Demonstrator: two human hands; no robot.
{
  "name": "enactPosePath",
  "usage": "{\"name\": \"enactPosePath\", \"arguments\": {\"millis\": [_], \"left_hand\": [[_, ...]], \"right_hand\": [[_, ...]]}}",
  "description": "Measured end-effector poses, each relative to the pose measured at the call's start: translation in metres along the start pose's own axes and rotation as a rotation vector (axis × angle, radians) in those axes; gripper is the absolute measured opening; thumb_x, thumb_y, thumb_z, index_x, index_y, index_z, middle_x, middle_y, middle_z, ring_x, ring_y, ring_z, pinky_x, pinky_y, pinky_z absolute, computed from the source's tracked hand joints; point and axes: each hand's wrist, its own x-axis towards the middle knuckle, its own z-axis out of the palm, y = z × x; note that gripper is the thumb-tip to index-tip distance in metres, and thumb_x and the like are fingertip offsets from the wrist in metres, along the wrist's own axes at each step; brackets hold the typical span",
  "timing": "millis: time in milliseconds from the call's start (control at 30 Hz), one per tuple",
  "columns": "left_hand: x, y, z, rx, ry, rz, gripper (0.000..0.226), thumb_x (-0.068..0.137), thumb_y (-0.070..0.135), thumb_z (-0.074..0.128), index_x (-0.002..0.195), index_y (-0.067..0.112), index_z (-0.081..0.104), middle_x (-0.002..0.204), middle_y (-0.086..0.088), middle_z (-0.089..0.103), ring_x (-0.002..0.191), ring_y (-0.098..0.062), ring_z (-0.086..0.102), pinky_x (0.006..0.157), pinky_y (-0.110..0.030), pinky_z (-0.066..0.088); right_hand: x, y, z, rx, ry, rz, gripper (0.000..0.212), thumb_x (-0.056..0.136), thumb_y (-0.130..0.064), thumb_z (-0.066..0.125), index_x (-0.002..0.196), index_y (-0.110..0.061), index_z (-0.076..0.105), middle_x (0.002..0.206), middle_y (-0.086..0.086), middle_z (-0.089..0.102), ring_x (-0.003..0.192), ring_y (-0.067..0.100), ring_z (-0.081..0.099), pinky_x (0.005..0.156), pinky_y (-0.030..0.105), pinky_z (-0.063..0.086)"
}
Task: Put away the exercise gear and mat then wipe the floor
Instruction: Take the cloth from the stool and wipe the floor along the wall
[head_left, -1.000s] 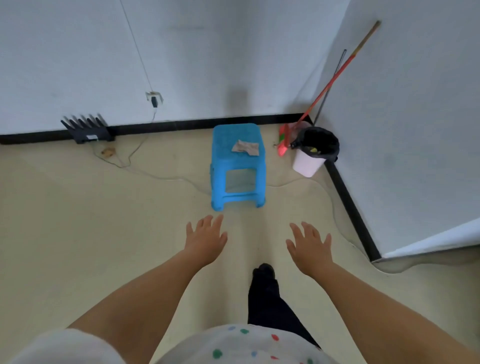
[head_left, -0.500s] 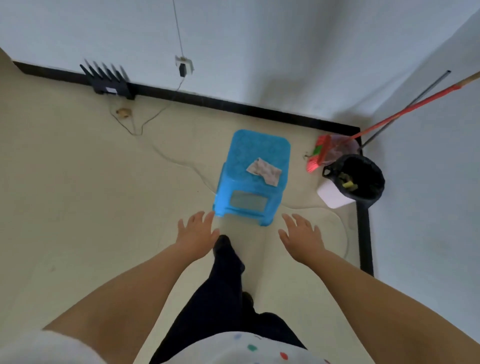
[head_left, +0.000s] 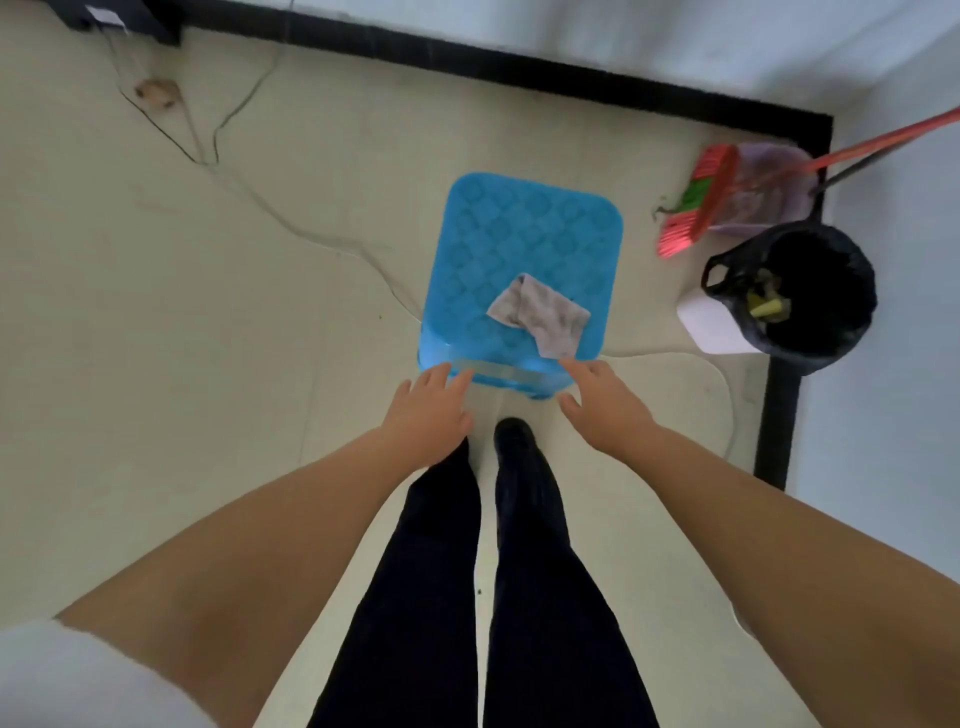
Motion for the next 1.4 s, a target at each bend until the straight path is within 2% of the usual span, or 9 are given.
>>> {"name": "enactPosePath", "arguments": {"millis": [267,433,567,667,767,933,1033,1200,1400], "left_hand": [[0.113,-0.011,0.043,0.106,0.081,-0.043,0.063,0.097,0.022,0.038,0.152,0.019,0.007,0.159,-0.014,-0.002,0.147,-0.027,-0.001,0.117,-0.045,0.010],[0.132,-0.008,0.076,0.171,0.139,-0.046,0.076,0.092,0.015,0.041,0.152,0.019,-0.005,0.157,-0.018,-0.014,0.146,-0.033,-0.012,0.116,-0.053,0.002],[0.131,-0.013,0.077,0.210,0.127,-0.015,0.078,0.091,0.010,0.038,0.151,0.019,-0.011,0.156,-0.019,-0.018,0.145,-0.035,-0.015,0.117,-0.053,0.002],[0.130,-0.012,0.051,0.191,0.004,-0.017,0.072,0.092,0.011,0.036,0.152,0.021,-0.003,0.157,-0.017,-0.014,0.146,-0.033,-0.010,0.116,-0.052,0.014],[0.121,-0.012,0.008,0.092,-0.122,-0.071,0.051,0.093,0.014,0.036,0.144,0.017,0.028,0.151,-0.016,0.019,0.140,-0.031,0.022,0.105,-0.045,0.034],[0.054,-0.015,-0.050,-0.116,0.029,-0.257,0.035,0.097,0.019,0.035,0.131,0.013,0.042,0.128,-0.012,0.046,0.117,-0.032,0.048,0.090,-0.040,0.040],[-0.012,-0.016,-0.055,-0.244,0.172,-0.347,0.035,0.098,0.020,0.034,0.131,0.015,0.044,0.128,-0.009,0.051,0.115,-0.030,0.052,0.091,-0.039,0.042],[-0.134,-0.029,-0.021,-0.396,0.241,-0.551,0.035,0.100,0.025,0.031,0.131,0.014,0.045,0.129,-0.010,0.050,0.116,-0.029,0.051,0.091,-0.040,0.044],[-0.265,-0.026,0.059,-0.623,0.330,-0.828,0.035,0.099,0.024,0.031,0.129,0.015,0.046,0.128,-0.011,0.051,0.116,-0.030,0.052,0.091,-0.041,0.046]], "right_hand": [[0.124,0.016,0.026,-0.120,0.169,-0.142,0.071,0.091,-0.028,0.054,0.149,-0.038,0.014,0.148,0.009,0.024,0.130,0.033,0.030,0.088,0.046,0.045],[0.163,0.023,0.035,-0.299,0.353,-0.200,0.049,0.093,-0.024,0.052,0.140,-0.030,0.041,0.128,0.017,0.041,0.112,0.036,0.041,0.072,0.044,0.048],[0.177,0.021,0.016,-0.286,0.282,-0.271,0.041,0.094,-0.012,0.047,0.133,-0.022,0.046,0.118,0.019,0.042,0.099,0.035,0.046,0.069,0.042,0.043],[0.176,0.010,-0.003,-0.217,0.114,-0.221,0.040,0.089,-0.006,0.052,0.125,-0.023,0.047,0.115,0.016,0.040,0.084,0.032,0.058,0.064,0.034,0.046],[0.153,-0.007,-0.017,-0.178,0.064,-0.179,0.021,0.091,-0.010,0.045,0.108,-0.023,0.049,0.110,0.012,0.040,0.064,0.030,0.065,0.057,0.030,0.049],[0.087,-0.049,-0.039,-0.157,0.067,-0.252,0.021,0.095,-0.012,0.035,0.105,-0.023,0.051,0.103,0.006,0.041,0.062,0.025,0.065,0.063,0.030,0.048],[0.038,-0.074,-0.050,-0.224,0.079,-0.360,0.024,0.096,-0.016,0.038,0.115,-0.018,0.052,0.102,0.004,0.039,0.078,0.028,0.059,0.070,0.034,0.047],[-0.029,-0.104,-0.052,-0.426,0.021,-0.503,0.025,0.098,-0.018,0.037,0.118,-0.021,0.051,0.105,0.004,0.041,0.067,0.022,0.056,0.056,0.028,0.043],[-0.091,-0.156,0.002,-0.674,-0.036,-0.717,0.030,0.098,-0.015,0.036,0.123,-0.024,0.050,0.111,0.009,0.042,0.077,0.026,0.055,0.064,0.031,0.042]]}}
